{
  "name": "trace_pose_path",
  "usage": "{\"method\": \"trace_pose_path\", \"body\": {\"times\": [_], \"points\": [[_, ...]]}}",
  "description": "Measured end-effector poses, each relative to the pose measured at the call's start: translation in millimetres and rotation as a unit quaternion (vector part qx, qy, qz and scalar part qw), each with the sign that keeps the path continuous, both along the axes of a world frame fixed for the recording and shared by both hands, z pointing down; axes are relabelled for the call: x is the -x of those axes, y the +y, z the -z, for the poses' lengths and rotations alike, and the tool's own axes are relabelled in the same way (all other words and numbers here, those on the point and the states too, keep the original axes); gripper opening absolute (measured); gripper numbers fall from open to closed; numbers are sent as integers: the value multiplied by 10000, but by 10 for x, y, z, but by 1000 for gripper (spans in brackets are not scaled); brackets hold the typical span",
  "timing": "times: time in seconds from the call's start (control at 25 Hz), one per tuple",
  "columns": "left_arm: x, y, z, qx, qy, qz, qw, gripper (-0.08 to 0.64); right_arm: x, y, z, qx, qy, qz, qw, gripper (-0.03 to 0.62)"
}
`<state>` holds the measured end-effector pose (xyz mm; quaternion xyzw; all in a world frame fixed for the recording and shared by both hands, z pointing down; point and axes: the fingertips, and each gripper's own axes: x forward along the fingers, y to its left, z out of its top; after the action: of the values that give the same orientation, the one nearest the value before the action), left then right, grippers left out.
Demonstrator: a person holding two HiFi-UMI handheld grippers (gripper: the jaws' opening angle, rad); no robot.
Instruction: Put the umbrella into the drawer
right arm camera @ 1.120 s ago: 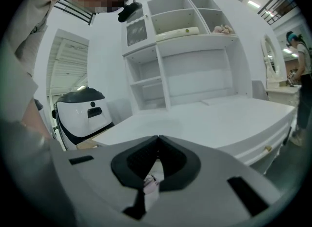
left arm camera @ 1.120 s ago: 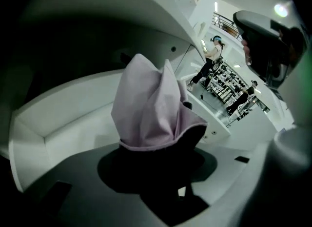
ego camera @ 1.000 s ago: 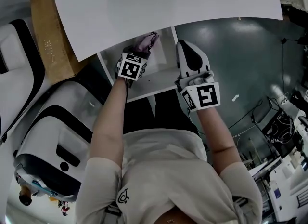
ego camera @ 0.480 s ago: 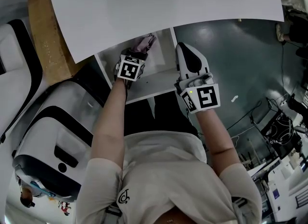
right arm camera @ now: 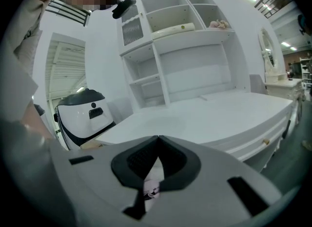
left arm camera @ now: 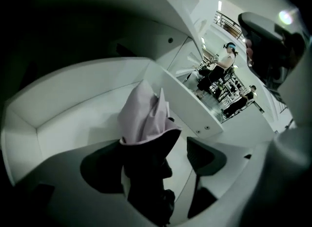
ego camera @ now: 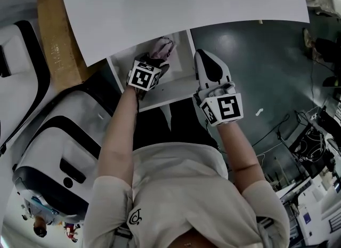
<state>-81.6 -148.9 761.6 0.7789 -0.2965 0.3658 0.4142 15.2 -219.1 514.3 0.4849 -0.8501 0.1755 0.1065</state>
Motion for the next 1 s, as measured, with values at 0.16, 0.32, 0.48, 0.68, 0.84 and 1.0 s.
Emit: {"method": "trace_pose_path", "body": {"times": [0.16,0.32,0.48,0.68,0.84,1.0], "points": [[30,-51,361,-443,-61,40,9990,396,8,68,264,-156,-35,-27,9999,3],[77,-110,647,-844,-141,271,9960,394,46,140,406,-269,-21,4,9996,5],[60,-193,1056,-1386,-178,437,9892,293,26,218,550,-436,-74,101,9990,5],[85,-190,1661,-2274,-309,474,9721,99,48,342,786,-589,-162,221,9979,5],[110,-194,2143,-2759,-254,764,9578,12,86,424,948,-664,-240,399,9967,6],[107,-219,2590,-3116,-155,1082,9439,12,-59,422,1128,-728,-192,476,9960,6]]}}
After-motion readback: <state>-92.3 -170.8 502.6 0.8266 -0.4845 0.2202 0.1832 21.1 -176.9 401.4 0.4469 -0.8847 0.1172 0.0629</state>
